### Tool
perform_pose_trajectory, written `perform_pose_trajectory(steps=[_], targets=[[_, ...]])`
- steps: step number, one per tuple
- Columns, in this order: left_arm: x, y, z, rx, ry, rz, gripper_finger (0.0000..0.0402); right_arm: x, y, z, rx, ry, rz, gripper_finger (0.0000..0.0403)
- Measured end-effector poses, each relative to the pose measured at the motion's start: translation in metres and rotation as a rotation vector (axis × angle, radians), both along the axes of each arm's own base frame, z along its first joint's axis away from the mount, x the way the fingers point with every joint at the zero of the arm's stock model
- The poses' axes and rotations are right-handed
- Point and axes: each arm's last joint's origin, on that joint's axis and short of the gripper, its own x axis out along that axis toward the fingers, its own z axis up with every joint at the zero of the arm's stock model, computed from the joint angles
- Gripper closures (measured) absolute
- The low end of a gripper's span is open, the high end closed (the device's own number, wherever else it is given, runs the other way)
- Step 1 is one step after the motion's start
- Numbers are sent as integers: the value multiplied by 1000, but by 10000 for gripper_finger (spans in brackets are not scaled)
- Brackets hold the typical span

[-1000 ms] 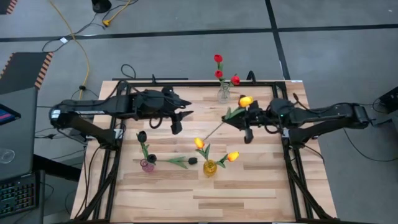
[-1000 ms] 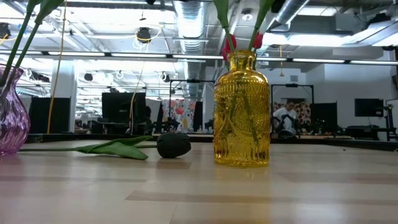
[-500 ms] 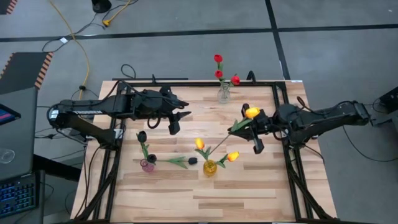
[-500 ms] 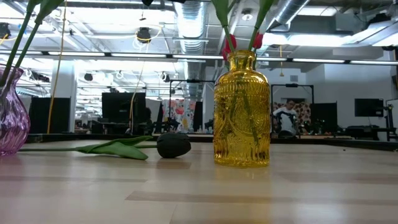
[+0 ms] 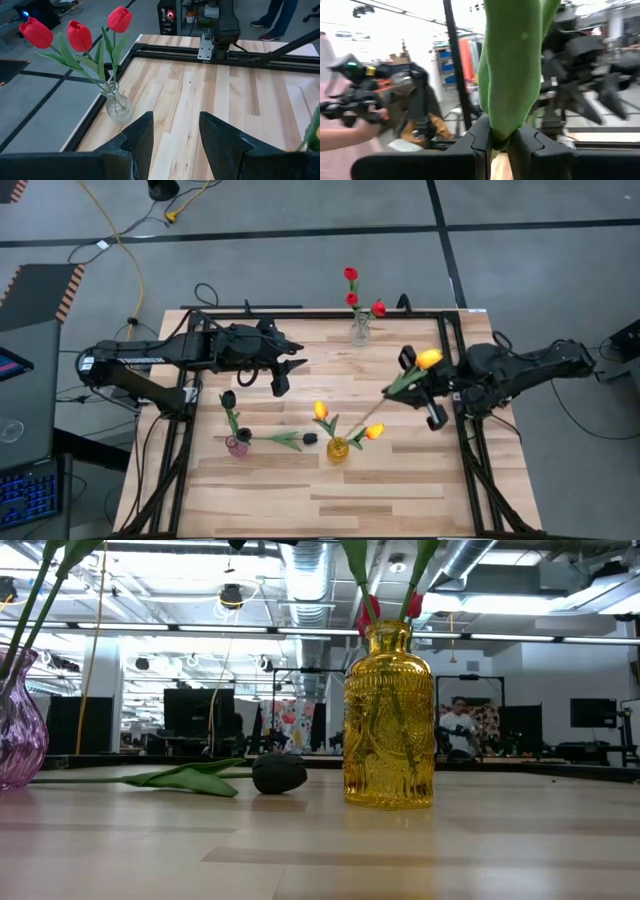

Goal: Sort flowers into vase by color
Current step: Put the yellow flower into the yellow vase

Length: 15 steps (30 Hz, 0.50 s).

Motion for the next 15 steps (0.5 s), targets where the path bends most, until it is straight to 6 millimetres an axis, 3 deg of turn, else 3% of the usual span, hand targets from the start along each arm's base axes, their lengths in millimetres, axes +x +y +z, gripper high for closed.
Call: perform_pose_trajectory(steps=[8,15], targets=[[0,0,0,-1,0,-1,255,-11,26,16,19,-40,148,333],[0,0,0,-3,0,-5,255,-6,55,4,-22,21,215,333]])
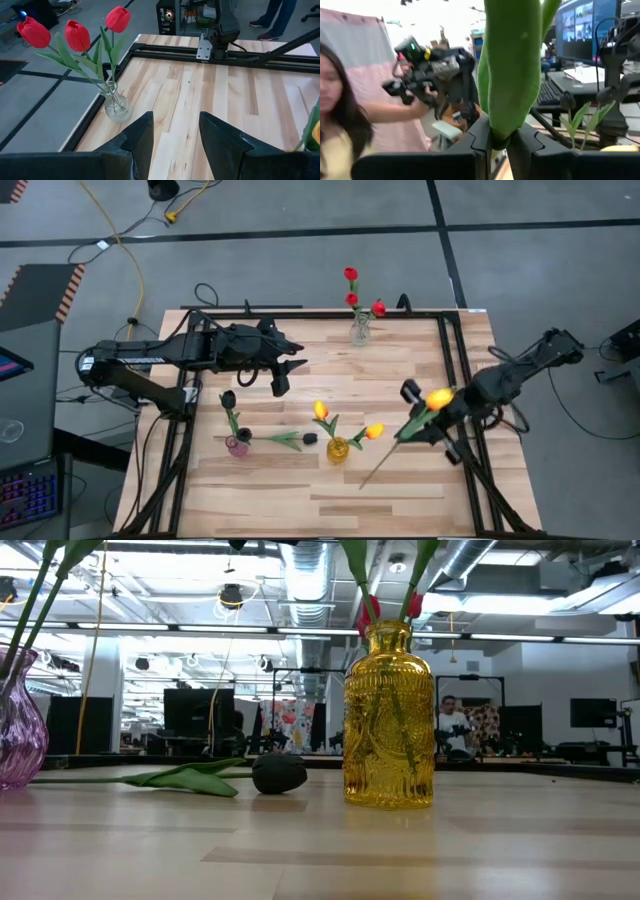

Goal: Sort flowers into vase by color
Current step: Put the yellow flower into the yellow vase

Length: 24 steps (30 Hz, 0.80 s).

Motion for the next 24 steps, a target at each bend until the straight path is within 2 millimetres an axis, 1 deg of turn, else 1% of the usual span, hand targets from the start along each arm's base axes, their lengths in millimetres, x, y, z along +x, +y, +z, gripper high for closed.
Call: perform_pose_trajectory(steps=[4,8,13,19,24], targets=[[0,-1,0,-12,-1,-20,255,9,15,-11,-48,39,-70,333],[0,-2,0,-29,-3,-43,255,19,25,-20,-95,51,-178,333],[0,-2,0,-46,-6,-37,255,35,35,-34,-208,51,-293,333],[0,-2,-1,-59,2,-55,255,49,43,-50,-296,87,-368,333],[0,-2,-1,-61,4,-59,255,49,44,-51,-303,93,-384,333]])
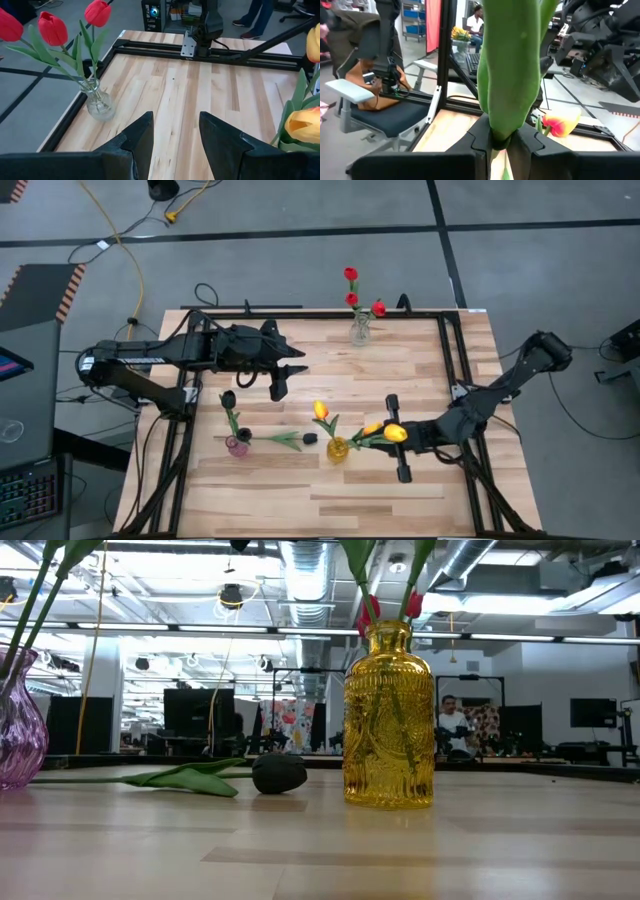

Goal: Sort flowers into vase by color
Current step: Put the yellow flower into the yellow vase

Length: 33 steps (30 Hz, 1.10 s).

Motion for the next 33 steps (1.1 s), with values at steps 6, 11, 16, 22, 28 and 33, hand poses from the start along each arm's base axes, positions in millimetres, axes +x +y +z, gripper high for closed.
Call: perform_pose_trajectory(steps=[6,11,16,22,28,33], targets=[[0,0,0,0,4,1,255,-8,-5,7,-29,-6,1,333],[0,0,0,0,4,0,255,-12,-9,6,-52,28,1,333],[0,0,0,0,3,1,255,-13,-9,1,-83,69,2,333],[0,0,0,1,3,1,255,-13,-10,-1,-102,93,-26,333],[0,0,0,1,3,2,255,-7,-12,-6,-114,112,-41,333],[0,0,0,1,3,2,255,1,-7,-16,-138,147,-44,333]])
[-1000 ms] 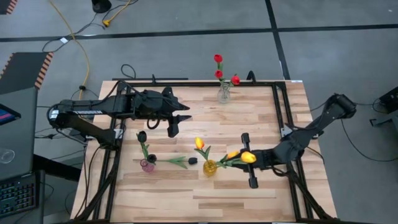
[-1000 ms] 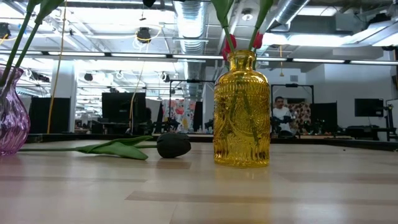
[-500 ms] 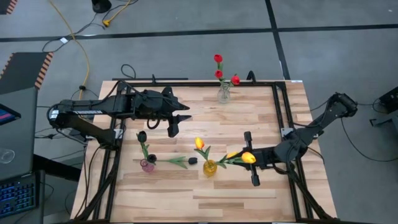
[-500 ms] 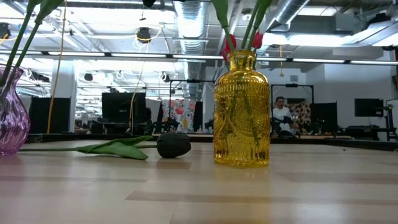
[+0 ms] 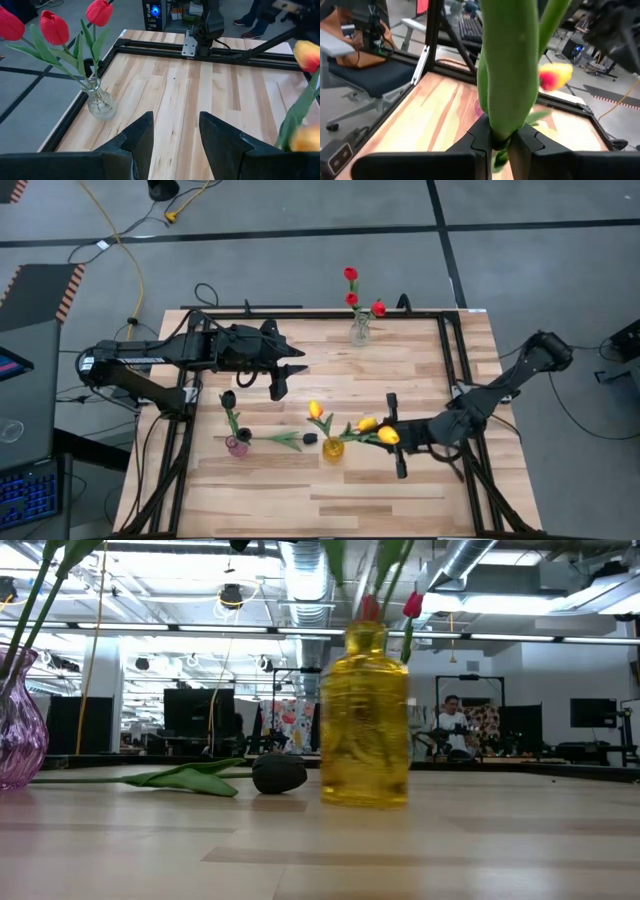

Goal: Sort flowers into vase by color
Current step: Put the yellow flower into the yellow vase

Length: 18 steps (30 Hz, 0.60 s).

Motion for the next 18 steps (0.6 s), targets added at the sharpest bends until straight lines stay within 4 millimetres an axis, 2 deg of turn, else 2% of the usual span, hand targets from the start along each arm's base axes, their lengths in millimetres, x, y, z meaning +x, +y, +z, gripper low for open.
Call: perform_pose_trajectory(steps=[10,18], targets=[[0,0,0,0,0,-1,255,10,6,-13,-23,36,0,333],[0,0,0,0,0,-1,255,12,5,-4,8,-43,-5,333]])
